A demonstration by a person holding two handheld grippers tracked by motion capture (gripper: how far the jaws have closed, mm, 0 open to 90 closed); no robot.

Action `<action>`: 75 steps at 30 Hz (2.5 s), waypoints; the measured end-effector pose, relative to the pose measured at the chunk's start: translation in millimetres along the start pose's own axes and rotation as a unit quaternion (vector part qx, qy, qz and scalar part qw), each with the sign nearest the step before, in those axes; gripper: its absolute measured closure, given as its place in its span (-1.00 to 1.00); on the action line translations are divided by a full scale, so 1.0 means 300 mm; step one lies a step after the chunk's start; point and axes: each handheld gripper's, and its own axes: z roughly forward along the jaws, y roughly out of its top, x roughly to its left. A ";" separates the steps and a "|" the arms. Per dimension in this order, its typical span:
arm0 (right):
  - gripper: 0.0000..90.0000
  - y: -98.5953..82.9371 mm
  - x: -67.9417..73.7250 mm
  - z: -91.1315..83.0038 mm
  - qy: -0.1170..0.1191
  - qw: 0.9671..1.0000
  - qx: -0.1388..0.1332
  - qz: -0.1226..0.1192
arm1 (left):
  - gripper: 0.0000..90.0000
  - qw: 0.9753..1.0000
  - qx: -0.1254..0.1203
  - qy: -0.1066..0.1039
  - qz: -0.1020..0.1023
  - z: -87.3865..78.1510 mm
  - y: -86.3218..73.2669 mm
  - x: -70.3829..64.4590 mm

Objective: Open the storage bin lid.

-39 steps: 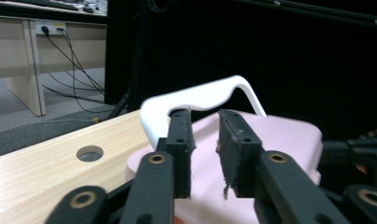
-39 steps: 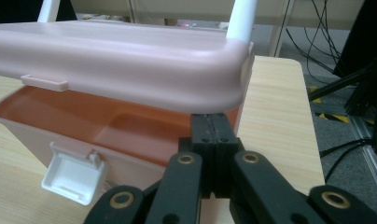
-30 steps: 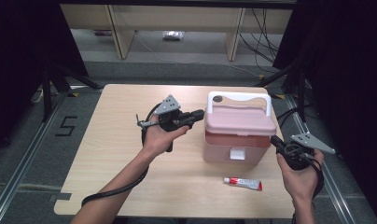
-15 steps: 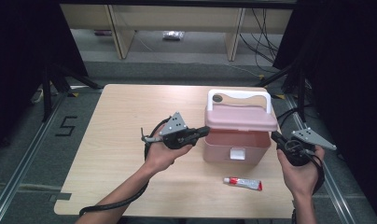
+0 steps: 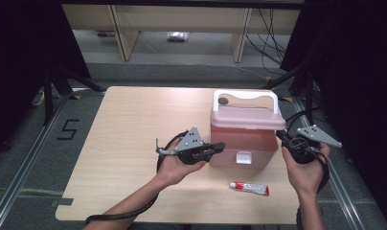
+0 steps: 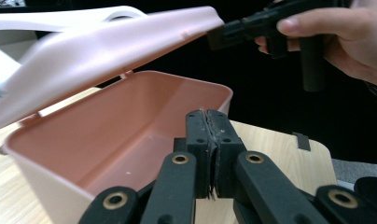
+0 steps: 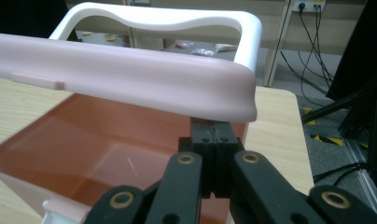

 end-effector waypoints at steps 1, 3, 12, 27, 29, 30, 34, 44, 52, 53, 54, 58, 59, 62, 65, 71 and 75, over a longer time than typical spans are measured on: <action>1.00 0.002 -0.007 0.005 -0.002 1.000 -0.006 -0.017 | 0.94 1.000 0.000 -0.003 0.005 0.006 -0.002 -0.003; 1.00 0.008 0.003 0.009 0.000 1.000 -0.006 0.003 | 0.94 1.000 0.002 -0.006 0.004 0.019 -0.010 -0.010; 1.00 0.021 -0.006 0.028 0.004 1.000 -0.005 -0.010 | 0.96 1.000 0.011 -0.023 0.012 0.083 -0.047 -0.029; 1.00 0.038 0.005 0.036 -0.003 1.000 -0.004 -0.002 | 0.98 0.999 0.039 -0.024 0.014 0.182 -0.097 -0.042; 1.00 0.041 0.006 0.039 -0.005 1.000 -0.005 -0.003 | 0.99 0.999 0.043 -0.026 0.013 0.198 -0.104 -0.046; 1.00 0.043 0.002 0.042 0.002 1.000 -0.007 -0.007 | 0.98 0.999 0.046 -0.025 0.012 0.205 -0.107 -0.047; 1.00 0.047 0.000 0.046 0.001 1.000 -0.012 -0.008 | 0.99 0.999 0.048 -0.022 0.013 0.231 -0.114 -0.049; 1.00 0.055 0.002 0.055 -0.001 1.000 -0.011 -0.015 | 0.99 0.998 0.038 -0.016 0.037 0.265 -0.130 -0.057; 1.00 0.067 0.005 0.058 0.000 1.000 -0.018 -0.005 | 0.99 0.998 0.041 -0.010 0.051 0.269 -0.132 -0.063; 1.00 0.070 0.003 0.061 0.000 1.000 -0.022 -0.009 | 0.99 0.998 0.042 -0.010 0.051 0.270 -0.132 -0.064; 1.00 0.074 0.004 0.057 -0.002 1.000 -0.016 -0.005 | 0.99 0.998 0.042 -0.010 0.051 0.270 -0.132 -0.064; 1.00 0.085 0.009 0.064 -0.003 1.000 -0.022 0.008 | 0.99 0.998 0.041 -0.009 0.052 0.269 -0.134 -0.064; 1.00 0.087 0.002 0.067 -0.004 1.000 -0.026 -0.006 | 0.99 0.998 0.040 -0.009 0.051 0.270 -0.134 -0.064; 1.00 0.096 0.005 0.071 -0.003 1.000 -0.029 -0.006 | 0.99 0.998 0.040 -0.009 0.049 0.270 -0.134 -0.064; 1.00 0.102 0.009 0.078 -0.005 0.999 -0.036 -0.003 | 0.99 0.998 0.039 -0.008 0.050 0.271 -0.135 -0.065; 1.00 0.116 0.007 0.082 -0.008 0.999 -0.035 -0.003 | 0.99 0.998 0.039 -0.007 0.050 0.271 -0.134 -0.065; 1.00 0.123 -0.001 0.092 -0.011 0.999 -0.047 -0.013 | 0.99 0.998 0.039 -0.008 0.049 0.271 -0.135 -0.065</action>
